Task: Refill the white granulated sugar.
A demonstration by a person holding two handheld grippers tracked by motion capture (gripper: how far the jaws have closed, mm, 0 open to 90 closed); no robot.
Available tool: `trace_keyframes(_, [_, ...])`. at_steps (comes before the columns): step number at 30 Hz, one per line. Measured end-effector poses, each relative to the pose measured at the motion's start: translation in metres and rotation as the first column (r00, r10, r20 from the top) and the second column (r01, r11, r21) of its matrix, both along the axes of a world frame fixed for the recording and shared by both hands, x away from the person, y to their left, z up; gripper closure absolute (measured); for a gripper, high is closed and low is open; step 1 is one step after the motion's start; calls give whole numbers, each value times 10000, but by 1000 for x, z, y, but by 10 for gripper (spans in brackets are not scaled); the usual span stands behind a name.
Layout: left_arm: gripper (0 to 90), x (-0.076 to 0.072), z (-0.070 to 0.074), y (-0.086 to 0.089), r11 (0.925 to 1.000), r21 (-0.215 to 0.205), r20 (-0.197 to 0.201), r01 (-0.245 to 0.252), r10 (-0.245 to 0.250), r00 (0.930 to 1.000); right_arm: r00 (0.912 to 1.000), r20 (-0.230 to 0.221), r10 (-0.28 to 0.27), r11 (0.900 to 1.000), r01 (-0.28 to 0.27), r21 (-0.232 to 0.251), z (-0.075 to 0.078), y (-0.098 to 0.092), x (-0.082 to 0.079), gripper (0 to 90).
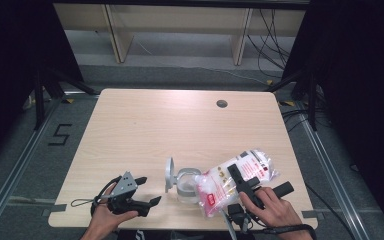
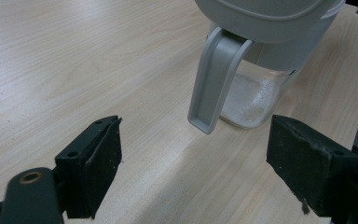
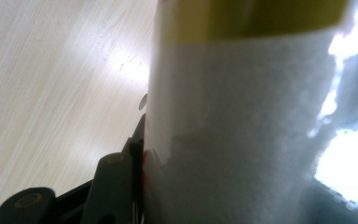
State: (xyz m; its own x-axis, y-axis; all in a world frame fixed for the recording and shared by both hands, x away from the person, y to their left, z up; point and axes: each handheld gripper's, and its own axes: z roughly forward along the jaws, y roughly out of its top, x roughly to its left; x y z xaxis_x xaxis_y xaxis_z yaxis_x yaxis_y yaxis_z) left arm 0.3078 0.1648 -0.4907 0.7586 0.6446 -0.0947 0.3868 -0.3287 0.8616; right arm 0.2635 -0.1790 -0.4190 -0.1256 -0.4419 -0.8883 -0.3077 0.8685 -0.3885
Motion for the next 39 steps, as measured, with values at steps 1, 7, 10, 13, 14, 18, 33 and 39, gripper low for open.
trace_keyframes(1, [175, 0, 0, 0, 10000, 6, -2, 5, -5, 10000, 10000, 10, 98, 9999, -98, -97, 1, 0, 1, 553])
trace_keyframes(7, [175, 1, 0, 1, 9998, 143, 144, 167, -169, 9998, 10000, 3, -31, 10000, 31, 15, 0, -1, 0, 555])
trace_keyframes(10, [175, 1, 0, 1, 9998, 122, 91, 184, -186, 9998, 10000, 20, -23, 10000, 23, -13, 0, -1, 0, 556])
trace_keyframes(13, [175, 0, 0, 0, 9999, 57, 8, 114, -114, 9999, 9999, -33, -121, 9998, 121, 183, -1, -2, 0, 556])
trace_keyframes(14, [175, 0, 0, 0, 9999, 51, 12, 110, -110, 9999, 10000, 34, 19, 9999, -18, -101, 1, -1, 0, 556])
trace_keyframes(18, [175, 0, 0, 0, 9999, 80, 24, 131, -131, 9999, 9999, 46, -107, 9999, 107, 62, 1, -2, -1, 558])
trace_keyframes(33, [176, 0, 0, 0, 9999, 104, 8, 138, -138, 9999, 9999, 150, 68, 9998, -65, -194, 3, -1, -1, 561])
trace_keyframes(39, [176, 0, 0, 0, 9999, 128, 18, 114, -114, 9999, 9999, 157, 65, 9999, -63, -138, 3, -1, -2, 562])
